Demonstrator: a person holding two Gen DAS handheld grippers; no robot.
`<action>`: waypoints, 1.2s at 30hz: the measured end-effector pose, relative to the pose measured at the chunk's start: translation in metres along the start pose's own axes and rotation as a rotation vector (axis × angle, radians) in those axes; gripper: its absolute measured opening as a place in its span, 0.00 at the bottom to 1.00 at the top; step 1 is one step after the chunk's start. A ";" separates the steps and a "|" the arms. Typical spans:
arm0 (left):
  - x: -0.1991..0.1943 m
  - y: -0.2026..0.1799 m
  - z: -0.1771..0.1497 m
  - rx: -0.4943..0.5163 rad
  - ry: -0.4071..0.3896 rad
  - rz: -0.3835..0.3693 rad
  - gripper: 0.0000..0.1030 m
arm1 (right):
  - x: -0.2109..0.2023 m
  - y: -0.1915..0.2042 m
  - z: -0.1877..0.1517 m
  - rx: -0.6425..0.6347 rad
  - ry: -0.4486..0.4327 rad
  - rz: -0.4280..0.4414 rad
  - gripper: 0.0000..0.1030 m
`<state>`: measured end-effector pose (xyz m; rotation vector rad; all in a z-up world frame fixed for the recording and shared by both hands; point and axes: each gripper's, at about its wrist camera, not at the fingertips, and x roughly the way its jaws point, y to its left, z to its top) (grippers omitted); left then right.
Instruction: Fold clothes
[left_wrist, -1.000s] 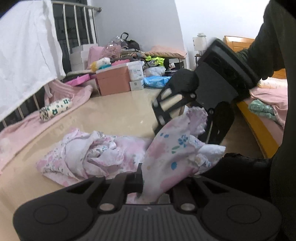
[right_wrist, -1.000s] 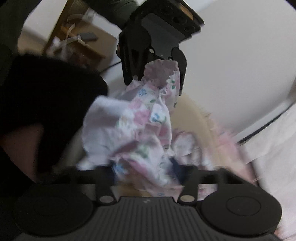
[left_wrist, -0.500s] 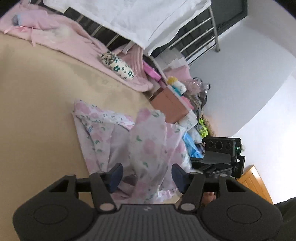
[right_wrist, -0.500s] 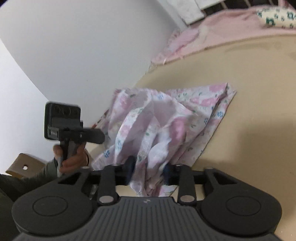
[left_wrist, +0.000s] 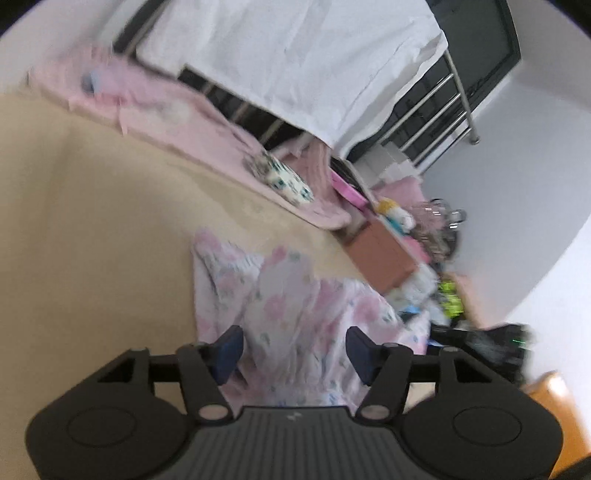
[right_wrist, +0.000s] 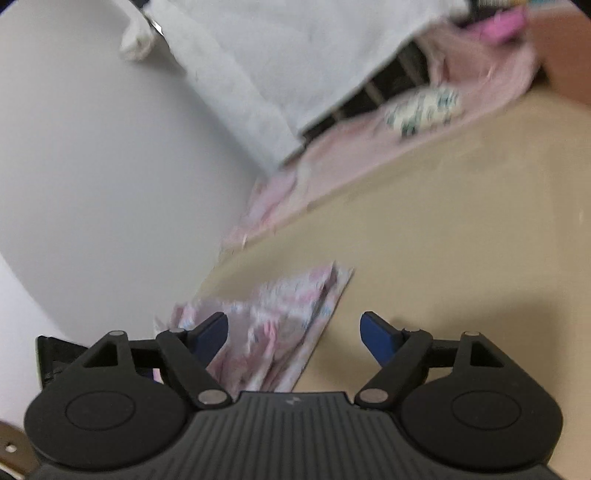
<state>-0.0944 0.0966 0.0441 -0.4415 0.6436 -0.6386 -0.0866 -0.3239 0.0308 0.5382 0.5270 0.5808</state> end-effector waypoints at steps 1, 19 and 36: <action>0.001 -0.009 0.002 0.059 -0.008 0.025 0.63 | -0.009 0.008 -0.002 -0.040 -0.037 0.021 0.78; 0.045 0.046 -0.020 -0.357 0.040 -0.002 0.06 | 0.052 0.031 -0.021 -0.138 -0.086 -0.263 0.31; 0.034 0.016 -0.013 -0.233 0.004 -0.049 0.40 | 0.048 0.078 -0.048 -0.296 -0.007 -0.150 0.34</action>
